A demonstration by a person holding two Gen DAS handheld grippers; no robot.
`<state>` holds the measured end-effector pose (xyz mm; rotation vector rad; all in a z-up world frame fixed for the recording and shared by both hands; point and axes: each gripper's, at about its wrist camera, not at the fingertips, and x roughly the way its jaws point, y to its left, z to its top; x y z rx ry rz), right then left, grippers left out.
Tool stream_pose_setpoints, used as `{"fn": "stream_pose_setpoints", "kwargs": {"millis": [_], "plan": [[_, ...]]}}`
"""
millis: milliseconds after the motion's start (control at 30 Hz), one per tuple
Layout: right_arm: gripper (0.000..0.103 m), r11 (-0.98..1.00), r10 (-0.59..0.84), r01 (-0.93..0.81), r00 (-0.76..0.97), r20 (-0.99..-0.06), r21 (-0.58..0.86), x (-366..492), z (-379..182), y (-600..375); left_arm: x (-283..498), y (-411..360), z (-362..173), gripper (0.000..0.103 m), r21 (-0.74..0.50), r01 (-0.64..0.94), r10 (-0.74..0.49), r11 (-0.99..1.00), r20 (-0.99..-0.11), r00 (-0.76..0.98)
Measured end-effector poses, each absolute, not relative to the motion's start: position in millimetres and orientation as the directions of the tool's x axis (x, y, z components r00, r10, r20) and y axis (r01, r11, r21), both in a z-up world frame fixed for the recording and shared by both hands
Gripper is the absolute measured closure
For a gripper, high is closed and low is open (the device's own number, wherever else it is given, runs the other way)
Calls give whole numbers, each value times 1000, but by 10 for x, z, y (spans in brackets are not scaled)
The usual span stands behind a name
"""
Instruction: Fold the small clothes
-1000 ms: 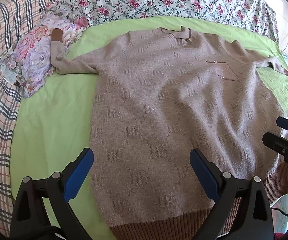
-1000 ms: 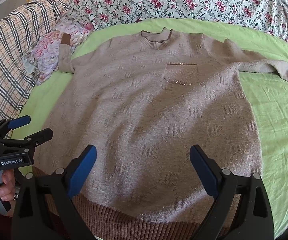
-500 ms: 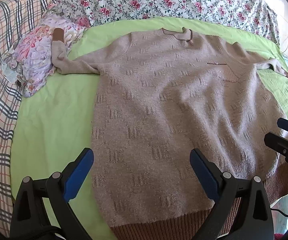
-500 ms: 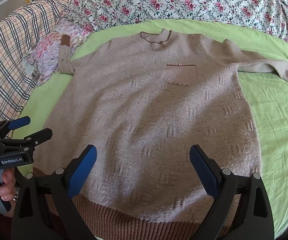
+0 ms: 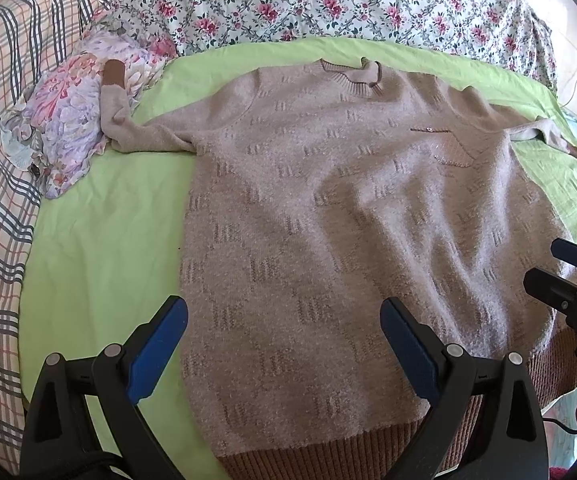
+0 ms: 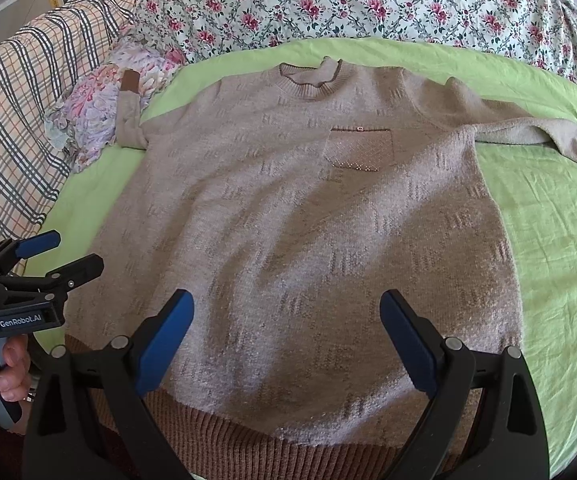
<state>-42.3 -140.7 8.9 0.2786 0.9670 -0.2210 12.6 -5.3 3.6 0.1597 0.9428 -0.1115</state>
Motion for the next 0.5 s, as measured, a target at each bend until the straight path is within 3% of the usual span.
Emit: {"fn": "stream_pose_setpoints", "kwargs": {"millis": [100, 500], "plan": [[9, 924, 2, 319, 546, -838, 209, -421, 87, -1436, 133, -60, 31, 6, 81, 166, -31, 983, -812, 583], [9, 935, -53, 319, 553, -832, 153, -391, 84, -1503, 231, -78, -32, 6, 72, 187, -44, 980, -834, 550]]}}
